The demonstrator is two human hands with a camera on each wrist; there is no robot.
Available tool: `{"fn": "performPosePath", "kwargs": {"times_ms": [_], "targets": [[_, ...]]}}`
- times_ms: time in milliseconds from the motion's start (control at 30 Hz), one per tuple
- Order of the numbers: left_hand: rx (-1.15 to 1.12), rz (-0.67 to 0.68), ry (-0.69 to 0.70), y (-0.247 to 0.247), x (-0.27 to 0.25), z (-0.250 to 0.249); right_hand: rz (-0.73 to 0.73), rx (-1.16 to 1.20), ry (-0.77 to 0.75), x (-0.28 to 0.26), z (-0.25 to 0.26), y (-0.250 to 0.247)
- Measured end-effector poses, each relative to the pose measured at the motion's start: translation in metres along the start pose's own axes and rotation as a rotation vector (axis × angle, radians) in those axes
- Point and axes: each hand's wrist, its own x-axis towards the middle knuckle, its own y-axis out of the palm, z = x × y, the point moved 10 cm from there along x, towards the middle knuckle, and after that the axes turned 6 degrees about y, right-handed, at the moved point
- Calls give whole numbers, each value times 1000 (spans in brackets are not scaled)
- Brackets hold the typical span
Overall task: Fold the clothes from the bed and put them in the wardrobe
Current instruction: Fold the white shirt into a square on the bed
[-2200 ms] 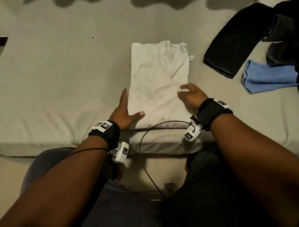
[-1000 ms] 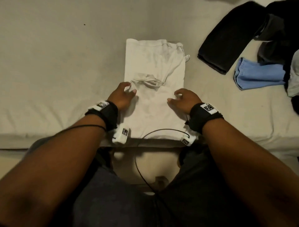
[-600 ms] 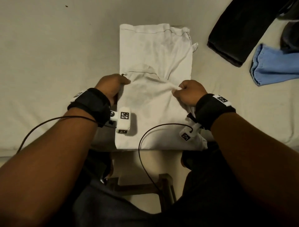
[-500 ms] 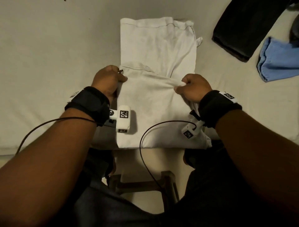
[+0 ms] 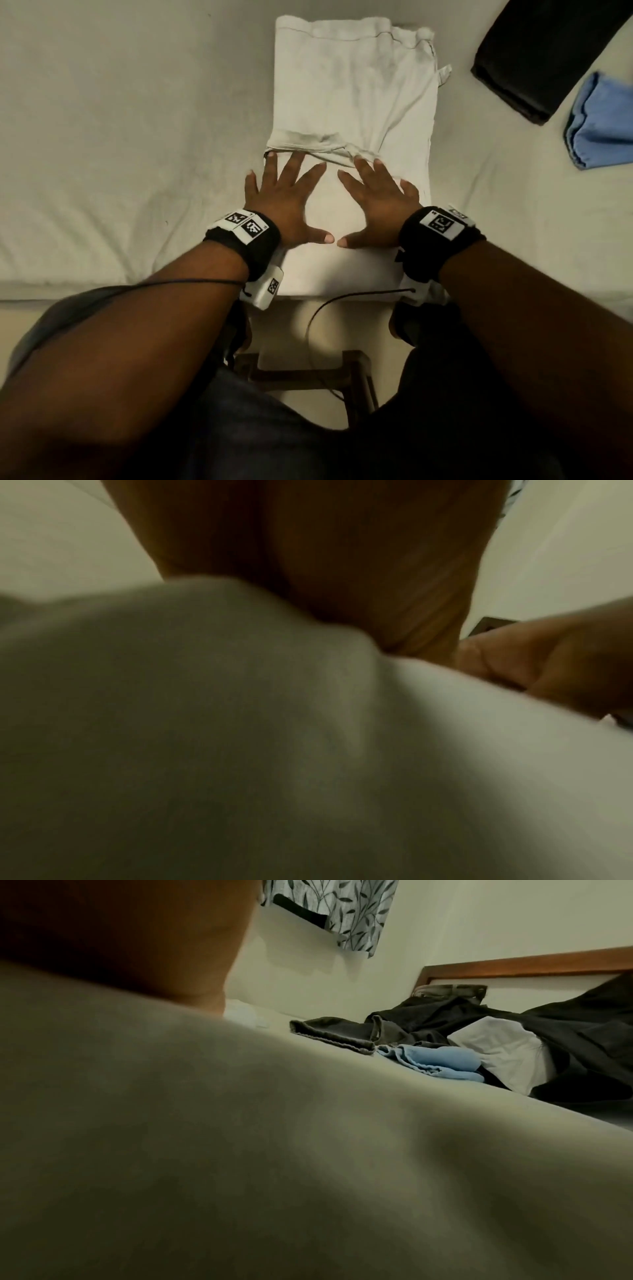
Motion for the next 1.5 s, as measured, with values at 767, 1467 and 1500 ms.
{"fn": "performPosePath", "kwargs": {"times_ms": [767,1467,1500], "targets": [[44,-419,282,-4,-128,-30,-355,-101,-76,-129,-23,37],[-416,-164,80,-54,-134,21,-194,515,-93,-142,-71,-51],[-455,-266,40,-69,-125,28,-263,523,-71,-134,-77,-61]]}}
